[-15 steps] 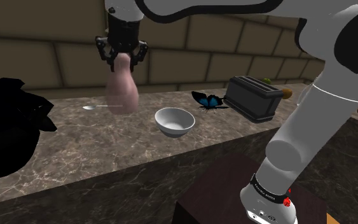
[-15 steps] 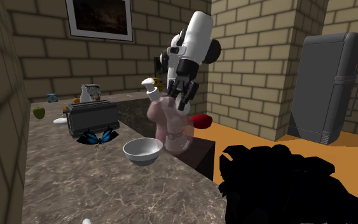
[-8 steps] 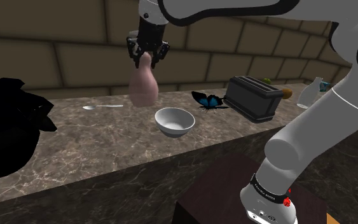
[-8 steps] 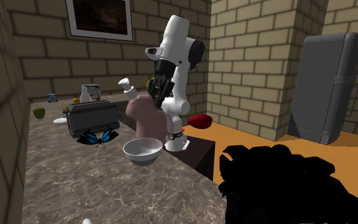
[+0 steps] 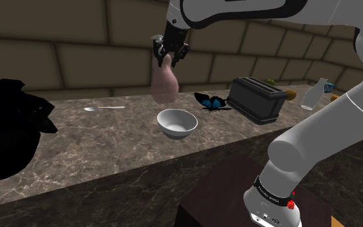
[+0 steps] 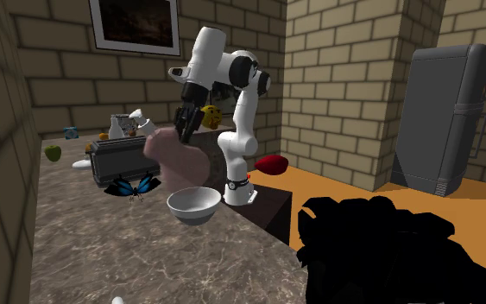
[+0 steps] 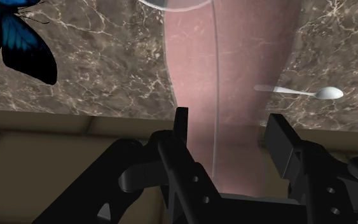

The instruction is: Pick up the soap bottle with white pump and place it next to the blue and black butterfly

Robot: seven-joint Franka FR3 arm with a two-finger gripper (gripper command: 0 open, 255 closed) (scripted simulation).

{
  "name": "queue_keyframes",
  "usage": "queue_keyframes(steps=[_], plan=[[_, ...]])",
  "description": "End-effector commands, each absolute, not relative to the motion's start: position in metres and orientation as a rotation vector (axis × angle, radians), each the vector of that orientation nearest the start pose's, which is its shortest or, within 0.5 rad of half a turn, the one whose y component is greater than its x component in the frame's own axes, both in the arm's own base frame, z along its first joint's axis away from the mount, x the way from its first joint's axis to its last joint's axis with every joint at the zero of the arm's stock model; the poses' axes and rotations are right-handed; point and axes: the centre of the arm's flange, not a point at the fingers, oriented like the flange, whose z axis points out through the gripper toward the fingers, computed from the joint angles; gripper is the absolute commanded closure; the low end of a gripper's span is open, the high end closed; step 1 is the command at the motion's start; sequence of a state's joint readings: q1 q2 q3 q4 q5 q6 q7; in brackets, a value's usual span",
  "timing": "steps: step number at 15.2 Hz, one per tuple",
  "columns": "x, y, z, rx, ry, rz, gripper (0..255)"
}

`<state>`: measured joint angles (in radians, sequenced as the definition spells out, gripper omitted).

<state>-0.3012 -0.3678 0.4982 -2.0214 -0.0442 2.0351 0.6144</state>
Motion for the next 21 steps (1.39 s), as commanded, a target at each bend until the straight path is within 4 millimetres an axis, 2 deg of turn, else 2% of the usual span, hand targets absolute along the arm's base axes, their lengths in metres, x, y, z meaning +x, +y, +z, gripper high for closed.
queue_keyframes(steps=[1,21], plan=[[0.472,0.1,0.621,-3.083,0.628,-0.631,255],[0.479,-0.164,0.621,-3.083,0.628,-0.631,255]])
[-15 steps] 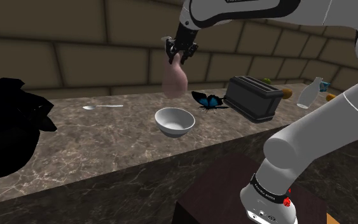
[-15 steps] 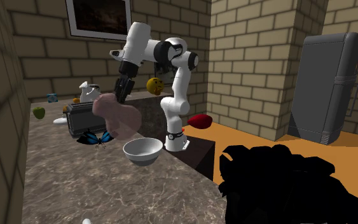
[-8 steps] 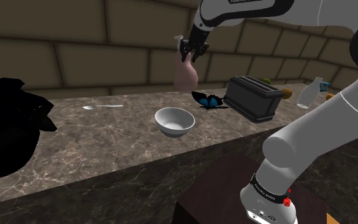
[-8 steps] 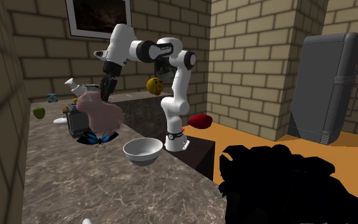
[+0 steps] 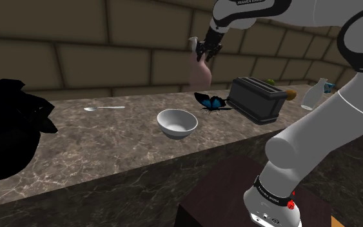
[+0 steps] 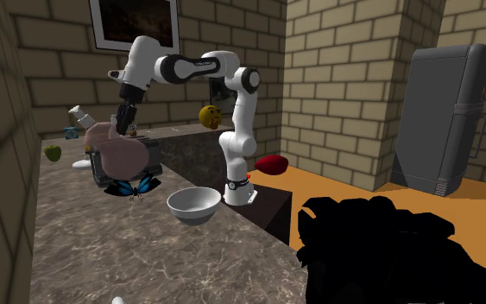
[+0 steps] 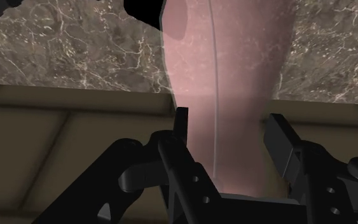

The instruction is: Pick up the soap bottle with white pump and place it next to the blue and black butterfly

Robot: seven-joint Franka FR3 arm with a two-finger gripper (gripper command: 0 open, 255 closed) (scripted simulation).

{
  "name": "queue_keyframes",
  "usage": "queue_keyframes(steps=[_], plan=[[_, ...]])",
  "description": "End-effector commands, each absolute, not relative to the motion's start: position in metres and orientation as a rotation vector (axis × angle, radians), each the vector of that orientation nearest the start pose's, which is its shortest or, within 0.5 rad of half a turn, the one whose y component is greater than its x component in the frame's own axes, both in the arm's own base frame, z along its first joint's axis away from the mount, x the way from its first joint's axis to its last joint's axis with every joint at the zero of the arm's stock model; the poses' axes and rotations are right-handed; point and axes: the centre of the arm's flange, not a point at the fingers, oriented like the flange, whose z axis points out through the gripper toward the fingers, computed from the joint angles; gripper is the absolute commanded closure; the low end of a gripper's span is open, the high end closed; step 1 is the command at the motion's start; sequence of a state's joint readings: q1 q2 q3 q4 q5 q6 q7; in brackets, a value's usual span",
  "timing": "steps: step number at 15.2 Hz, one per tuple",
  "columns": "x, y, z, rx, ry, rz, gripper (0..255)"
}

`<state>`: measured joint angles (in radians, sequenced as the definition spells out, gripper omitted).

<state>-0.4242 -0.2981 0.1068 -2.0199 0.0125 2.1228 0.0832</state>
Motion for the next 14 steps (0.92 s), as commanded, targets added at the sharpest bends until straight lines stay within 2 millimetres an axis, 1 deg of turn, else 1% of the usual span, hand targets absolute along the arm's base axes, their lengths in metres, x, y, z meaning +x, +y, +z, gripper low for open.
queue_keyframes(steps=[1,14], plan=[[0.48,-0.177,0.621,-3.083,0.628,-0.631,255],[0.484,-0.349,0.621,-3.083,0.628,-0.631,255]])
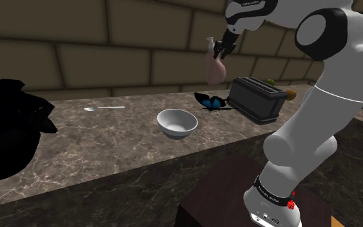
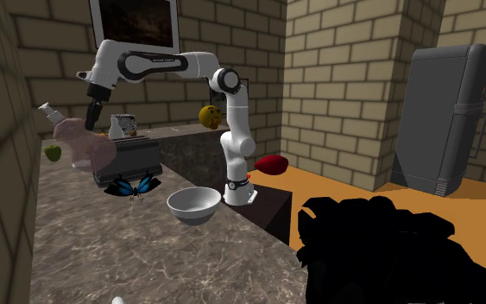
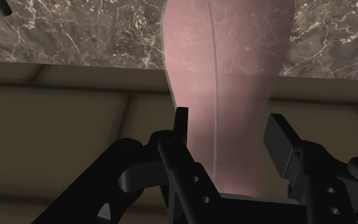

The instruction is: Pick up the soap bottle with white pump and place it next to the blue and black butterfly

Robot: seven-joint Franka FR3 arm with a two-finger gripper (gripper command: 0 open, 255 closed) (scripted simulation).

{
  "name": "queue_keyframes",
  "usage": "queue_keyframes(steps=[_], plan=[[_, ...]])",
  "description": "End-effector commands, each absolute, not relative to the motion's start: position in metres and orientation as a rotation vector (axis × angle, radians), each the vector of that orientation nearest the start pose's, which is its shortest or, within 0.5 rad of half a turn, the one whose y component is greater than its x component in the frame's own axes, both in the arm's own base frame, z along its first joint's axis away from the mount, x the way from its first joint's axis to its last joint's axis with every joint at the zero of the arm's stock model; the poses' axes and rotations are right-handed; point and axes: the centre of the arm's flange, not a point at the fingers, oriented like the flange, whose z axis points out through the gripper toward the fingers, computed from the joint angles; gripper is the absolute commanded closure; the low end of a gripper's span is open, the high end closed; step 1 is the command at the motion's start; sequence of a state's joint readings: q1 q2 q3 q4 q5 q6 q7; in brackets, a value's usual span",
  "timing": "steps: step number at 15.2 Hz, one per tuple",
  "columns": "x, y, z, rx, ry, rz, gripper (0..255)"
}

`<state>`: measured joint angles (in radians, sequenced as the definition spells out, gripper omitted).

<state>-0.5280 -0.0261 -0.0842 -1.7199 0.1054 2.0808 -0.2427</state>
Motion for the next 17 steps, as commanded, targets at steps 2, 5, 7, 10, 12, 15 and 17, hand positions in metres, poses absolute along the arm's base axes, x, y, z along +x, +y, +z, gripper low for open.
queue_keyframes(steps=[2,5,7,10,12,15,17], plan=[[0.485,-0.375,0.621,-3.083,0.628,-0.631,255],[0.486,-0.415,0.621,-3.083,0.628,-0.631,255],[0.487,-0.44,0.621,-3.083,0.628,-0.631,255],[0.487,-0.44,0.605,-3.083,0.628,-0.631,255],[0.487,-0.44,0.595,-3.083,0.628,-0.631,255],[0.487,-0.44,0.579,-3.083,0.628,-0.631,255],[0.487,-0.44,0.568,-3.083,0.628,-0.631,255]])
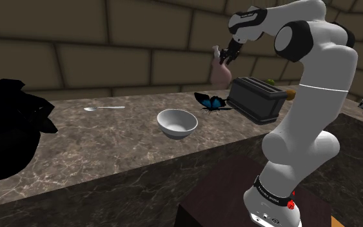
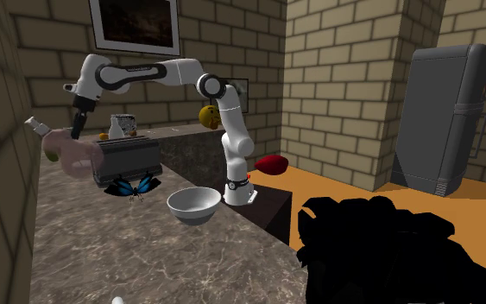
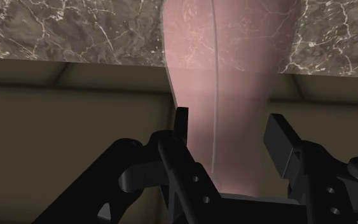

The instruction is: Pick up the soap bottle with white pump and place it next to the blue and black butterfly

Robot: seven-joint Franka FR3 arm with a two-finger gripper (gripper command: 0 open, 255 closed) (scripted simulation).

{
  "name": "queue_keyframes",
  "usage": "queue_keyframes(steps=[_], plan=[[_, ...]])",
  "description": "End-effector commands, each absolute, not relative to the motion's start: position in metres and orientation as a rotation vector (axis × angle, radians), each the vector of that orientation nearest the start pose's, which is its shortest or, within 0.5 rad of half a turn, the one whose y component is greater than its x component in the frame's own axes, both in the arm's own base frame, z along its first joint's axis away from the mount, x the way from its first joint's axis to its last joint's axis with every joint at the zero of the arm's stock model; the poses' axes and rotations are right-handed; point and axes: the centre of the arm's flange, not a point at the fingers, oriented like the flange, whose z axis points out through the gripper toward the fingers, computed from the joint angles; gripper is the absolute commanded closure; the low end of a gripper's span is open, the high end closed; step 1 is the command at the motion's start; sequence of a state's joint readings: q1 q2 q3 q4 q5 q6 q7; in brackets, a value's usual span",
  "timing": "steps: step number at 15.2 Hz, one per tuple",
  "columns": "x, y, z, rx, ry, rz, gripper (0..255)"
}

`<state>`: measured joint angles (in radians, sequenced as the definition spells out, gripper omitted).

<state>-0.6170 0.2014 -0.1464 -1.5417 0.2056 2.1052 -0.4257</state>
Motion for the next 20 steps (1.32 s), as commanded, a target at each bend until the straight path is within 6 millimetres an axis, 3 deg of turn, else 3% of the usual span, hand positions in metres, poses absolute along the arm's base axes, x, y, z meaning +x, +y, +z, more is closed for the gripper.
queue_keyframes(steps=[1,20], plan=[[0.487,-0.44,0.563,-3.083,0.628,-0.631,255],[0.487,-0.44,0.468,-3.083,0.628,-0.631,255]])
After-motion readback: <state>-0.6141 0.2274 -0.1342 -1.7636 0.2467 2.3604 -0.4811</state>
